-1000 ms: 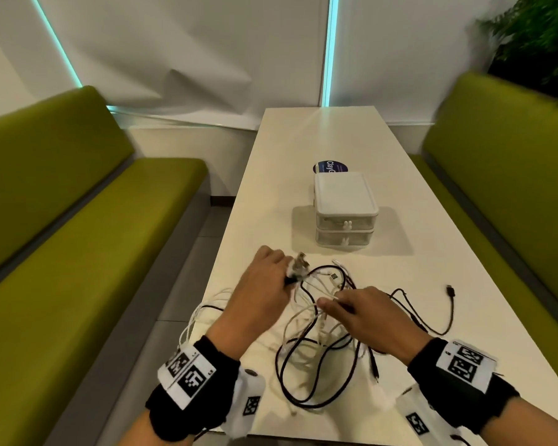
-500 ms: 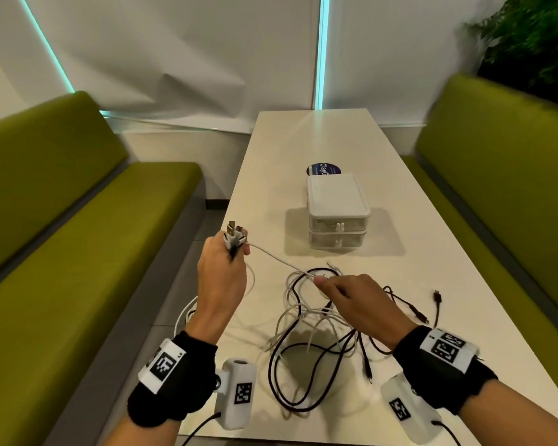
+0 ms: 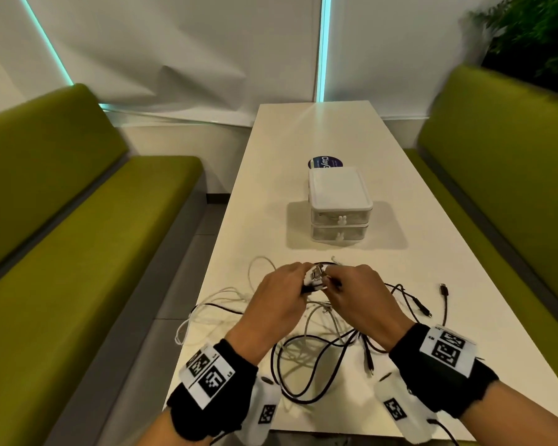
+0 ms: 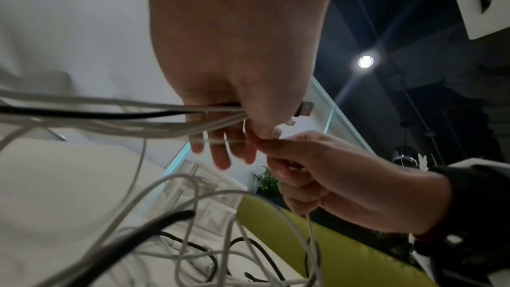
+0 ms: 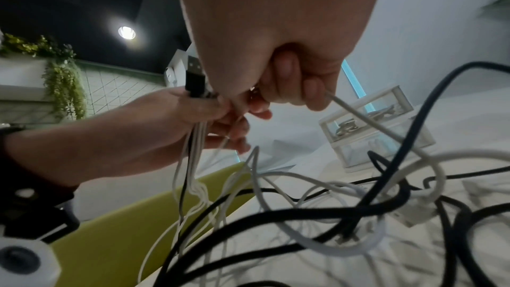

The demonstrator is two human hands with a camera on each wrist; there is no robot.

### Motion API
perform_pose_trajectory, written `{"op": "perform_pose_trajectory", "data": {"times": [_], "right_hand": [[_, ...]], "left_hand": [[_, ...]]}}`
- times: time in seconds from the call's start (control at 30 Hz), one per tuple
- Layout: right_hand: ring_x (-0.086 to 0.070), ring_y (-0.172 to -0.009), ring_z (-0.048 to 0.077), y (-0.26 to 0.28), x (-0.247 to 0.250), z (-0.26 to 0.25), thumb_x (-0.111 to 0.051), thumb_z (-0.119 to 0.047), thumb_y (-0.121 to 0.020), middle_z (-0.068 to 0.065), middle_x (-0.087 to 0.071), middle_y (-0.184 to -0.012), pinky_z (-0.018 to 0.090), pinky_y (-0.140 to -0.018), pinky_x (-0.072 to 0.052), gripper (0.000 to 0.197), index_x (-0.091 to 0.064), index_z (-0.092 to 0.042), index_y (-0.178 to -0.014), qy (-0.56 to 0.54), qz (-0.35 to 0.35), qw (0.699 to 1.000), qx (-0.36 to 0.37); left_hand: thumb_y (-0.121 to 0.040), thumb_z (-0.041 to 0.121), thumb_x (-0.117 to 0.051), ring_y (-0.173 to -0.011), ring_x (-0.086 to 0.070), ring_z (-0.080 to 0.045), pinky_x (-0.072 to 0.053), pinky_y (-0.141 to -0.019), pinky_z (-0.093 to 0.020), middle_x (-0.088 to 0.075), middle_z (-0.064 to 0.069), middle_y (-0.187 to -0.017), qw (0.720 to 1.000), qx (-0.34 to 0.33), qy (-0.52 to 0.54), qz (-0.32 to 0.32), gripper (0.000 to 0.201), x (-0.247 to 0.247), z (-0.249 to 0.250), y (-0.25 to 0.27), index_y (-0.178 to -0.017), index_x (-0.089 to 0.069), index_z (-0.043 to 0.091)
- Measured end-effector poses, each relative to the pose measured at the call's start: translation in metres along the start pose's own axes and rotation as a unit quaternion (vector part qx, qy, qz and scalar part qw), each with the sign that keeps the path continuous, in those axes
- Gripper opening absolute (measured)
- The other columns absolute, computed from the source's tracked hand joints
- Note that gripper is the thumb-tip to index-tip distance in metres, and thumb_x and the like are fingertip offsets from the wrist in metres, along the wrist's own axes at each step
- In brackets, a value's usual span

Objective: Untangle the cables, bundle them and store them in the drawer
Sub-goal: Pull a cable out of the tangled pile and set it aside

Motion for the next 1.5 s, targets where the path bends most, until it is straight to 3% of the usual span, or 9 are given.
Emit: {"op": "perform_pose_trajectory", "data": {"times": [0.23, 0.3, 0.43, 0.5, 0.57, 0.73, 0.97, 1.2, 1.5], "right_hand": [[-0.032, -0.05, 0.015, 0.015, -0.014, 0.024, -0.047, -0.054, -0.094, -0.002, -0.035, -0.05, 0.03, -0.052, -0.025, 0.054, -0.035, -0.014, -0.059, -0.084, -0.06, 0.995, -0.009], [-0.033, -0.049, 0.011, 0.02, -0.019, 0.035, -0.043, -0.059, -0.092, -0.005, -0.035, -0.049, 0.029, -0.054, -0.027, 0.057, -0.035, -0.015, -0.058, -0.116, -0.085, 0.989, -0.039], [-0.04, -0.051, 0.011, 0.018, -0.02, 0.031, -0.039, -0.059, -0.091, -0.005, -0.042, -0.049, 0.029, -0.056, -0.033, 0.055, -0.037, -0.016, -0.058, -0.133, -0.081, 0.988, -0.02], [-0.044, -0.055, 0.018, 0.013, -0.018, 0.024, -0.038, -0.056, -0.094, 0.003, -0.046, -0.054, 0.037, -0.062, -0.039, 0.056, -0.04, -0.011, -0.062, -0.125, -0.067, 0.99, 0.001], [-0.05, -0.057, 0.022, 0.008, -0.014, 0.022, -0.04, -0.05, -0.098, 0.002, -0.045, -0.052, 0.037, -0.062, -0.039, 0.053, -0.041, -0.012, -0.063, -0.102, -0.052, 0.993, 0.005], [-0.037, -0.048, 0.016, -0.002, 0.002, 0.02, -0.034, -0.048, -0.101, -0.002, -0.037, -0.046, 0.036, -0.054, -0.03, 0.054, -0.034, -0.019, -0.056, -0.018, -0.001, 1.0, -0.014], [-0.051, -0.064, 0.033, -0.001, 0.014, -0.012, -0.032, -0.044, -0.101, 0.011, -0.061, -0.068, 0.038, -0.057, -0.039, 0.044, -0.044, -0.019, -0.068, 0.072, -0.006, 0.997, 0.02], [-0.05, -0.056, 0.027, 0.003, 0.01, -0.003, -0.031, -0.061, -0.093, 0.003, -0.055, -0.057, 0.037, -0.054, -0.038, 0.053, -0.046, -0.016, -0.07, 0.043, -0.021, 0.997, 0.061], [-0.042, -0.051, 0.015, 0.015, -0.007, 0.044, -0.015, -0.071, -0.086, 0.002, -0.043, -0.05, 0.034, -0.056, -0.031, 0.067, -0.04, -0.014, -0.06, -0.027, -0.066, 0.996, -0.049]], "left_hand": [[-0.09, 0.0, -0.054, -0.098, -0.066, -0.017, -0.051, -0.084, -0.033, -0.073, 0.004, -0.096, 0.993, 0.026, 0.106, 0.055, 0.024, 0.019, -0.003, -0.002, -0.097, -0.071, 0.015], [-0.095, -0.001, -0.052, -0.085, -0.061, -0.005, -0.042, -0.059, -0.013, -0.064, 0.007, -0.067, 0.98, 0.038, 0.17, 0.098, 0.024, 0.038, -0.001, -0.002, -0.094, -0.073, 0.011], [-0.099, 0.002, -0.047, -0.089, -0.032, 0.003, -0.028, -0.046, -0.022, -0.047, 0.01, -0.079, 0.966, 0.032, 0.2, 0.163, 0.025, 0.054, -0.004, -0.002, -0.097, -0.071, 0.006], [-0.101, 0.011, -0.045, -0.044, -0.03, -0.017, -0.021, -0.044, -0.02, -0.04, 0.0, -0.052, 0.953, 0.054, 0.231, 0.188, 0.026, 0.052, -0.012, -0.003, -0.098, -0.071, 0.013], [-0.102, 0.014, -0.045, -0.043, -0.031, -0.014, -0.023, -0.045, -0.019, -0.045, 0.009, -0.047, 0.951, 0.077, 0.229, 0.196, 0.026, 0.05, -0.018, -0.003, -0.098, -0.07, 0.015], [-0.09, -0.004, -0.052, -0.096, -0.062, -0.023, -0.05, -0.083, -0.04, -0.066, 0.003, -0.097, 0.977, 0.061, 0.059, 0.194, 0.029, 0.054, -0.027, -0.007, -0.11, -0.067, 0.011], [-0.078, -0.011, -0.056, -0.138, -0.035, -0.015, -0.026, -0.115, -0.033, -0.051, 0.003, -0.14, 0.992, -0.085, -0.021, 0.093, 0.065, 0.023, 0.006, -0.003, -0.135, -0.052, 0.018], [-0.077, -0.003, -0.061, -0.085, -0.047, -0.023, -0.044, -0.079, -0.039, -0.052, -0.004, -0.092, 0.984, -0.084, -0.134, 0.076, 0.023, 0.019, -0.003, -0.002, -0.096, -0.061, 0.011], [-0.095, 0.002, -0.048, -0.072, -0.048, -0.003, -0.032, -0.066, -0.023, -0.057, -0.003, -0.087, 0.953, 0.095, 0.151, 0.244, 0.033, 0.084, -0.034, -0.004, -0.07, -0.046, 0.024]]}}
Point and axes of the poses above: each hand's wrist, its own y-axis away from the middle knuckle, its own x-axis out of the back of the hand, z = x × y, the point moved 3 cm from there along -y, towards the middle knuckle
